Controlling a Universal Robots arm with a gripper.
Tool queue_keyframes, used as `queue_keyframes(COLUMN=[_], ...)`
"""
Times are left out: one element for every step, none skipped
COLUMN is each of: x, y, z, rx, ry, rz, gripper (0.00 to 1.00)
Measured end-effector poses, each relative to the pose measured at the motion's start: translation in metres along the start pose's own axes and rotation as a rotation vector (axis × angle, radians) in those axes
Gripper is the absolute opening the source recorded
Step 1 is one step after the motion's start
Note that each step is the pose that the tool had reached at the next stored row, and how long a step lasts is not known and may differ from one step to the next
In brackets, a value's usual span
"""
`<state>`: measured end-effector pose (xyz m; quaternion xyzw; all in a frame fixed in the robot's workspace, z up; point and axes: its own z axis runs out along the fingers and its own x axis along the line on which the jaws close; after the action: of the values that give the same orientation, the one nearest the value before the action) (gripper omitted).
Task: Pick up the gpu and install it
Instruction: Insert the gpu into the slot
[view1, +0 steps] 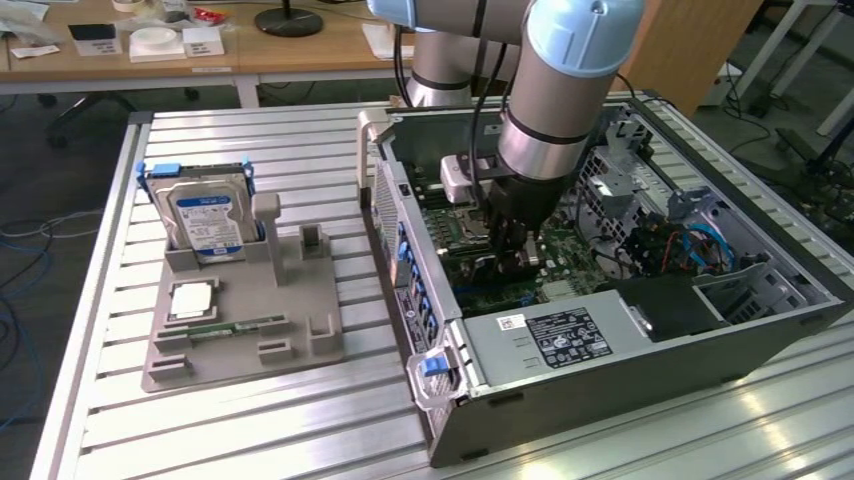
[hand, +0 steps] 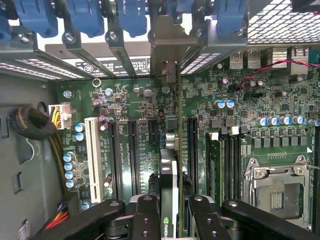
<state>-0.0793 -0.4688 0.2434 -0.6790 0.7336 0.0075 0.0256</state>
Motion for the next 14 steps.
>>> queue_keyframes(x=[0.0, 0.0, 0.0, 0.0001, 0.0001, 0.0002, 0.0002, 0.0002, 0.0001, 0.0001, 0.0001, 0.0001, 0.0001, 0.0001], y=[0.0, 0.0, 0.0, 0.0, 0.0, 0.0, 0.0, 0.0001, 0.0001, 0.0001, 0.0001, 0.0001, 0.0001, 0.0001], z=[0.0, 0.0, 0.0004, 0.0008, 0.0012, 0.0016, 0.002, 0.0024, 0.0029, 0.0028, 0.0028, 0.0028, 0.0028, 0.0029], rx=[0.0, 0.0, 0.0, 0.0001, 0.0002, 0.0002, 0.0003, 0.0005, 0.0006, 0.0006, 0.0007, 0.0007, 0.0007, 0.0007], ry=[0.0001, 0.0002, 0.0001, 0.0004, 0.0008, 0.0009, 0.001, 0.0007, 0.0, 0.0001, 0.0, 0.0001, 0.0, 0.0], rz=[0.0, 0.0, 0.0, 0.0, 0.0, 0.0, 0.0, 0.0, 0.0, 0.0, 0.0, 0.0, 0.0, 0.0], gripper=[0.27, 0.27, 0.27, 0.27, 0.27, 0.27, 0.27, 0.27, 0.27, 0.27, 0.27, 0.27, 0.27, 0.27])
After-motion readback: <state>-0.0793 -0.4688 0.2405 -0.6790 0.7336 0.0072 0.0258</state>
